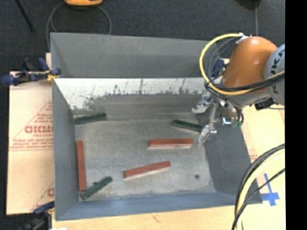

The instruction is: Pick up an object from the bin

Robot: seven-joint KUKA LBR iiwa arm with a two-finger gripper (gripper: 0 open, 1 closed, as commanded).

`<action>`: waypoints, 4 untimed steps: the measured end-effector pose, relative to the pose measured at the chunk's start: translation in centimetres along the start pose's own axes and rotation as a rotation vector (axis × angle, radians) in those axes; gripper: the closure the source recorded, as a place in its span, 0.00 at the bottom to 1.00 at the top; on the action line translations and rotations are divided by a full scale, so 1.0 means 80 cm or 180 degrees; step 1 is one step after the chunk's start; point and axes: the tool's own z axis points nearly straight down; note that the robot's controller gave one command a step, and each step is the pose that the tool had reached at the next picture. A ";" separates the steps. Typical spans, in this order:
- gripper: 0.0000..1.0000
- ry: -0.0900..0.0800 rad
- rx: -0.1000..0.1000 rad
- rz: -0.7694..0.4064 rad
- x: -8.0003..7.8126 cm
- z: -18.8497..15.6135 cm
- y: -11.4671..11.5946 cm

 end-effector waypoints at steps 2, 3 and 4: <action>1.00 -0.0084 0.0003 0.0220 -0.023 0.088 0.012; 1.00 -0.0034 -0.0001 0.0221 -0.014 0.087 0.012; 1.00 -0.0034 -0.0001 0.0218 -0.014 0.087 0.012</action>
Offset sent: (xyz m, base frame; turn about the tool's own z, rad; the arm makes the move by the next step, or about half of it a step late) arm 0.0000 0.0000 0.0000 0.0000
